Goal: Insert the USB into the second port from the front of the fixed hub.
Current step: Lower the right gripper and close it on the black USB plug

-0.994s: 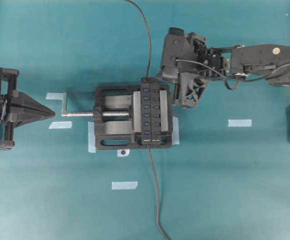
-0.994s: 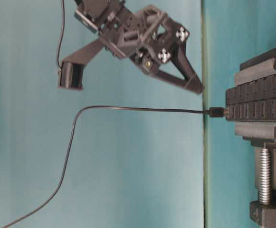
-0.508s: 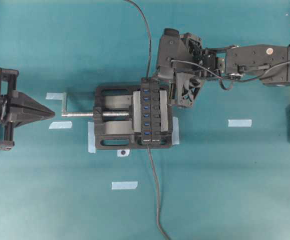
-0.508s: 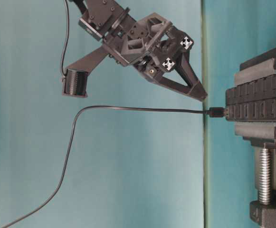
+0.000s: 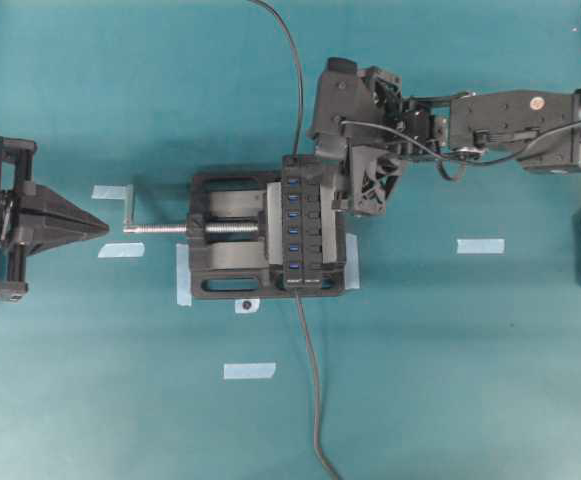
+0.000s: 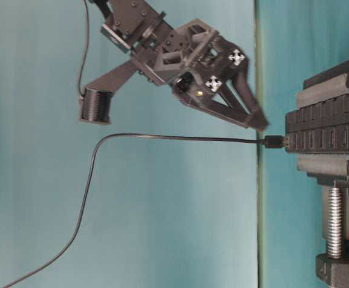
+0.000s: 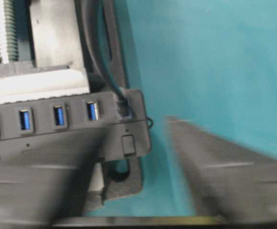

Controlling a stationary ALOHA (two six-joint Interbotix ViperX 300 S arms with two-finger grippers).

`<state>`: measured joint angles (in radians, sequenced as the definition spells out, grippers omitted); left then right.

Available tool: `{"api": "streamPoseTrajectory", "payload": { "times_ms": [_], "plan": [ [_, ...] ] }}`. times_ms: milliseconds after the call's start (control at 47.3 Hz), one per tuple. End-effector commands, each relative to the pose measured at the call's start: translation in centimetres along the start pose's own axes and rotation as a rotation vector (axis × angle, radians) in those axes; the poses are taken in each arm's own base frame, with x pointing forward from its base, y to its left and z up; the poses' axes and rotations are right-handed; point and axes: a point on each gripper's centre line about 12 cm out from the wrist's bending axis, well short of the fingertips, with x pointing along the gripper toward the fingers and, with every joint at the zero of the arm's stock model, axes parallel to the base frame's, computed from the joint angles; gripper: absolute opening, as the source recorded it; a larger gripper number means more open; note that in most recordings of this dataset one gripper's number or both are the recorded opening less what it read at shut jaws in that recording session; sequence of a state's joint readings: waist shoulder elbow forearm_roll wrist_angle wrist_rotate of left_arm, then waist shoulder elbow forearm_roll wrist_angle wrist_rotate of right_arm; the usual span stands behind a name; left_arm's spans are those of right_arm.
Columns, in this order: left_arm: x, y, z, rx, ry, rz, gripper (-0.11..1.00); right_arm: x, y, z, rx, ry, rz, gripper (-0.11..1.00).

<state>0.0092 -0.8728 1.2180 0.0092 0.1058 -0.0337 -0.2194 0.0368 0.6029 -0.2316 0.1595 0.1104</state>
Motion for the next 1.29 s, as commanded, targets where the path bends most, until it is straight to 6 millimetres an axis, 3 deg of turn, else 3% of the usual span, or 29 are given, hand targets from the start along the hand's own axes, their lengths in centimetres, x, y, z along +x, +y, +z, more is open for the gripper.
{"api": "streamPoseTrajectory", "payload": {
  "times_ms": [0,888,1269],
  "plan": [
    [0.0,0.0,0.5,-0.001,-0.015,0.001,0.0,-0.4,-0.3,1.3,0.011,-0.038,-0.005,0.88],
    [-0.2,0.0,0.5,-0.014,-0.023,0.001,0.0,1.3,-0.3,2.2,0.006,-0.039,-0.005,0.84],
    [-0.2,0.0,0.5,-0.014,-0.023,0.001,0.0,1.3,0.0,2.2,0.005,-0.051,0.003,0.54]
  ]
}}
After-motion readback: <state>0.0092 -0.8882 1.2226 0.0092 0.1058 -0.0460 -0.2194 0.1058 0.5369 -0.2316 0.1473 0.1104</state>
